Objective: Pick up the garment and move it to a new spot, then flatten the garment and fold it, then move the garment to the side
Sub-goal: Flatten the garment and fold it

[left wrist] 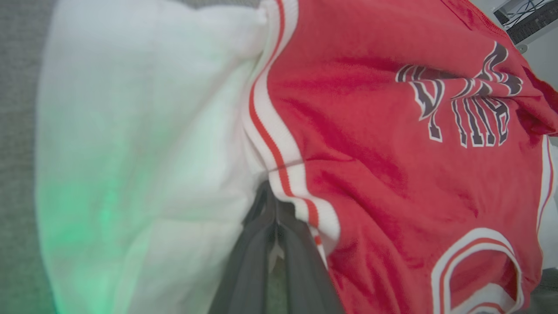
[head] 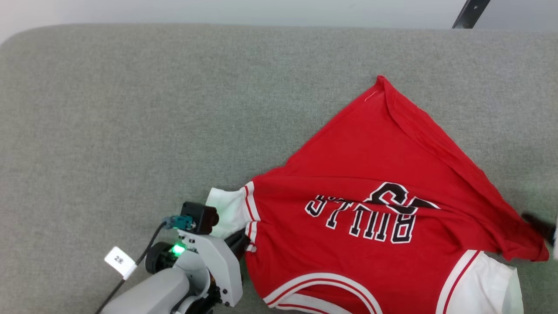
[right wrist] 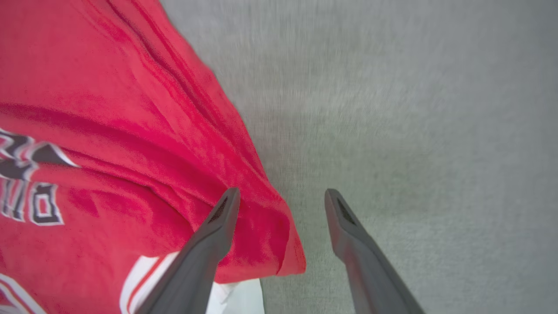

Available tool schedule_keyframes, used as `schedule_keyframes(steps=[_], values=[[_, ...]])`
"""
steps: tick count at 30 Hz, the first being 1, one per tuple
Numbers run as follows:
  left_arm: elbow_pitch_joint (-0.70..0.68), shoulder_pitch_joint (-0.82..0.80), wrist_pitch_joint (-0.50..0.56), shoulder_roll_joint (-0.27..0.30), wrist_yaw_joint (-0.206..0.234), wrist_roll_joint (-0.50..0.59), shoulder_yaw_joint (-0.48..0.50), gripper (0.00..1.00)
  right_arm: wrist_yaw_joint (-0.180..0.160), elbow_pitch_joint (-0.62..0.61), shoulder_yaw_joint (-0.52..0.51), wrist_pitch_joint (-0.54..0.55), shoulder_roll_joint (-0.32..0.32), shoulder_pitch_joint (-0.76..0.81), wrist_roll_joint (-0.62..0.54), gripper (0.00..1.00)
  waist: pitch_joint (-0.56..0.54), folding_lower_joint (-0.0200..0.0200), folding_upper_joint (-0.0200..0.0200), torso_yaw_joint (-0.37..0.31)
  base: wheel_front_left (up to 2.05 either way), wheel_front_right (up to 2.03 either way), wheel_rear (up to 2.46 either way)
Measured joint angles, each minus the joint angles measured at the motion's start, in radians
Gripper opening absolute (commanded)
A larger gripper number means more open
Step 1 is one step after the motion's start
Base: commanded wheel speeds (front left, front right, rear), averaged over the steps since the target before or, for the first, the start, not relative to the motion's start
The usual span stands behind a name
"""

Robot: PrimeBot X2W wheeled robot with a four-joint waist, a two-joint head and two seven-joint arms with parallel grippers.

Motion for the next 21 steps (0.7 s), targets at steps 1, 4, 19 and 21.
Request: schedule_keyframes(steps=[1, 4, 19, 21], values=[[0.000, 0.001, 0.000, 0.000, 0.003, 0.000, 0.000, 0.00, 0.000, -0.051, -0.008, -0.003, -0.002, 0.004, 0.007, 1.00, -0.004, 0.0001, 0.0000, 0.000, 0.00, 0.00, 0.00], [-0.002, 0.006, -0.001, -0.005, 0.004, -0.001, 0.000, 0.00, 0.000, -0.167, -0.053, -0.021, 0.006, 0.017, 0.028, 1.00, -0.011, 0.0000, 0.0000, 0.005, 0.00, 0.00, 0.00], [0.029, -0.054, 0.007, -0.087, -0.030, 0.024, -0.027, 0.00, 0.000, -0.009, 0.210, -0.582, -0.053, -0.312, -0.047, 1.00, 0.020, 0.0000, 0.0000, 0.104, 0.00, 0.00, 0.00], [0.041, -0.067, 0.007, -0.106, -0.039, 0.028, -0.031, 0.00, 0.000, 0.104, 0.254, -0.550, -0.062, -0.374, -0.034, 1.00, 0.028, 0.0000, 0.0000, 0.126, 0.00, 0.00, 0.00]])
